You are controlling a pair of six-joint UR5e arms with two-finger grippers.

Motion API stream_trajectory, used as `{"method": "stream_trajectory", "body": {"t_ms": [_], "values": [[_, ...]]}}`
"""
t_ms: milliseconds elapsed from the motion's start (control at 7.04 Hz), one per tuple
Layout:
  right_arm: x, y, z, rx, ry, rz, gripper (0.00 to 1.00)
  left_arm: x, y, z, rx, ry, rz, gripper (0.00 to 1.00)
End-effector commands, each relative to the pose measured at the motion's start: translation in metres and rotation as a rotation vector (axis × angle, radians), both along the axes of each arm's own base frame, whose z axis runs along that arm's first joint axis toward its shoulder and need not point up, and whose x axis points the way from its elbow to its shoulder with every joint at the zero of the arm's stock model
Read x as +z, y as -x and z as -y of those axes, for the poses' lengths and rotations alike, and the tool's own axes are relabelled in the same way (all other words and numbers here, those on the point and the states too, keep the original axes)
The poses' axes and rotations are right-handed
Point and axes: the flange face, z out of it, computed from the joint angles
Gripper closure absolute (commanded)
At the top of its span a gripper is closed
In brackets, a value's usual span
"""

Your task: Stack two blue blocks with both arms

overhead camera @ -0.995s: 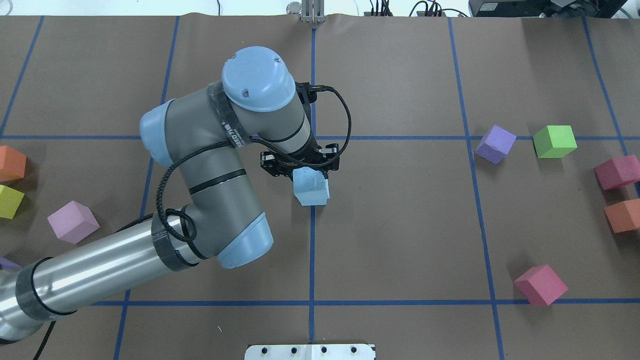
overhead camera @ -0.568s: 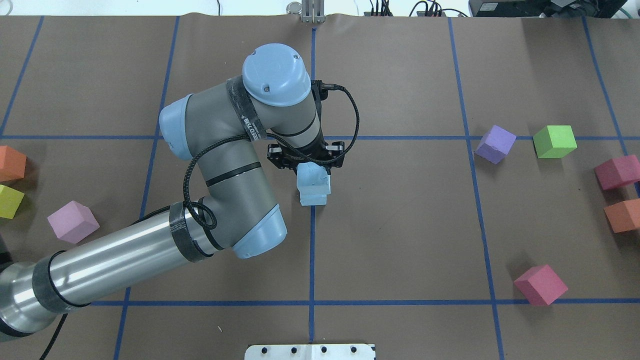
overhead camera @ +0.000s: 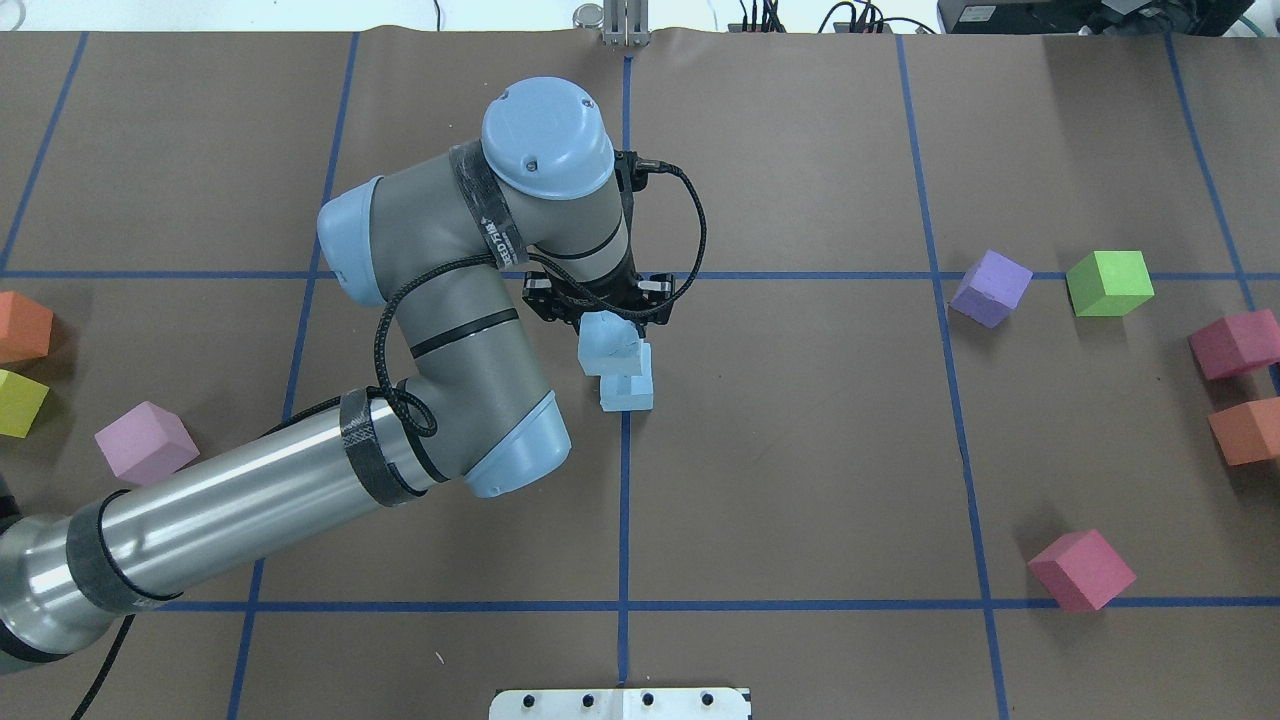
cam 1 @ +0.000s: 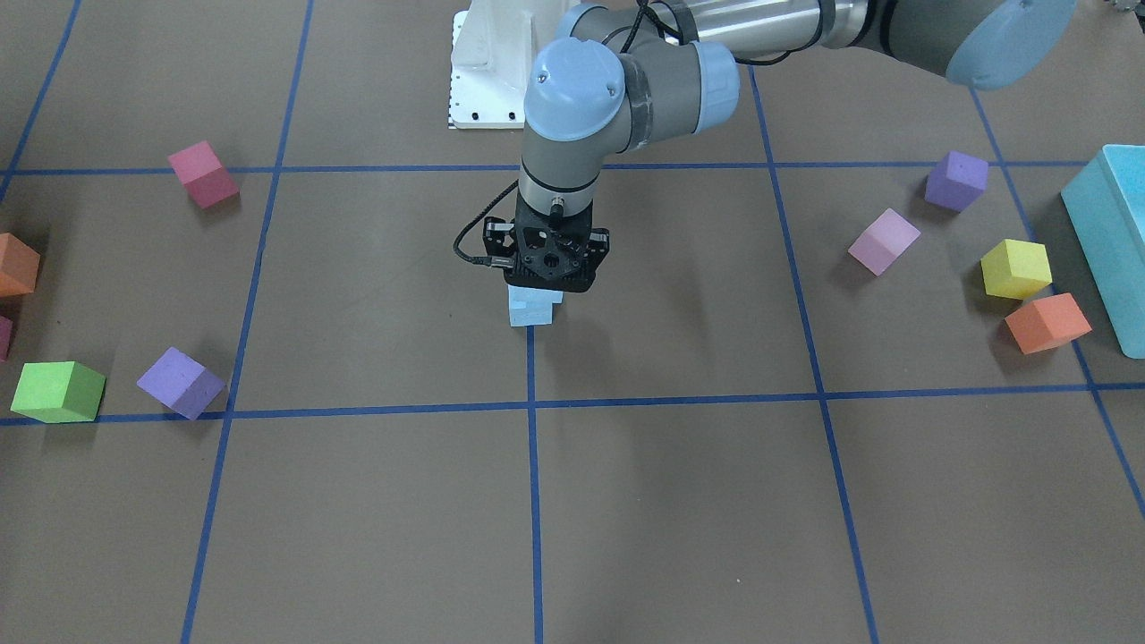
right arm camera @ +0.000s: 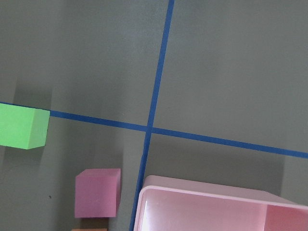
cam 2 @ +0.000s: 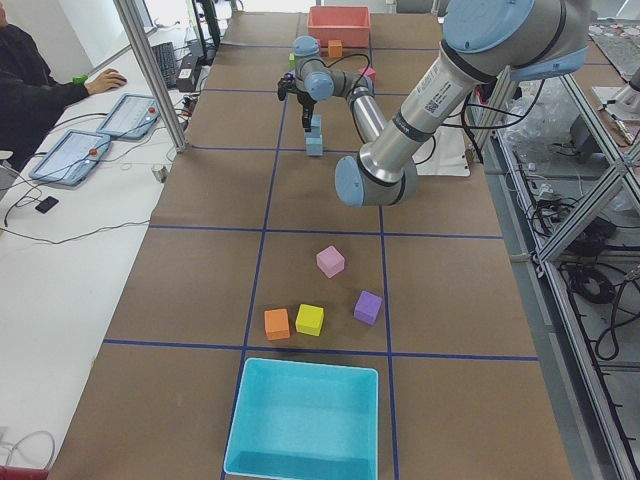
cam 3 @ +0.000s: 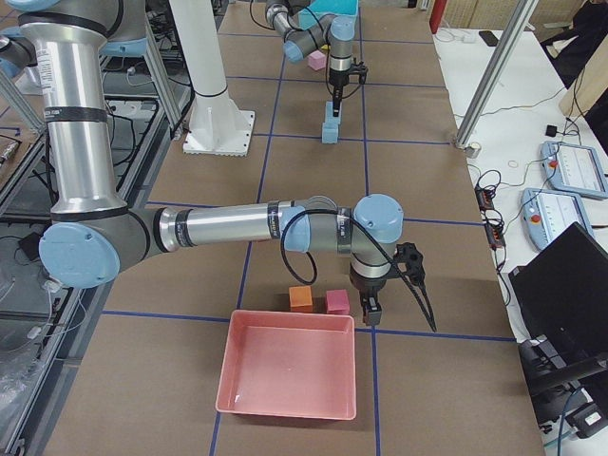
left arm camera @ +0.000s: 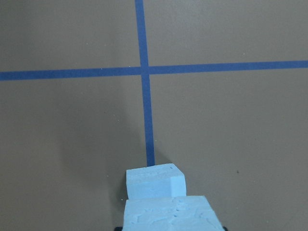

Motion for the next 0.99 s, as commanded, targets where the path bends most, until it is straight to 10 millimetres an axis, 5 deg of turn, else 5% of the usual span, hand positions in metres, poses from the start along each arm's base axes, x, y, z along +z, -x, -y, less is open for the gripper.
{"method": "stream_trajectory", "body": {"t_ms": [0,852], "values": [[0.000,0.000,0.000,-0.001,-0.001,0.000,0.00,0.000,-0.002,0.000,-0.018,0.026,0.001,0.33],[-0.001,0.000,0.000,-0.001,-0.002,0.000,0.00,0.009,-0.016,0.005,-0.039,0.071,0.020,0.33]]}}
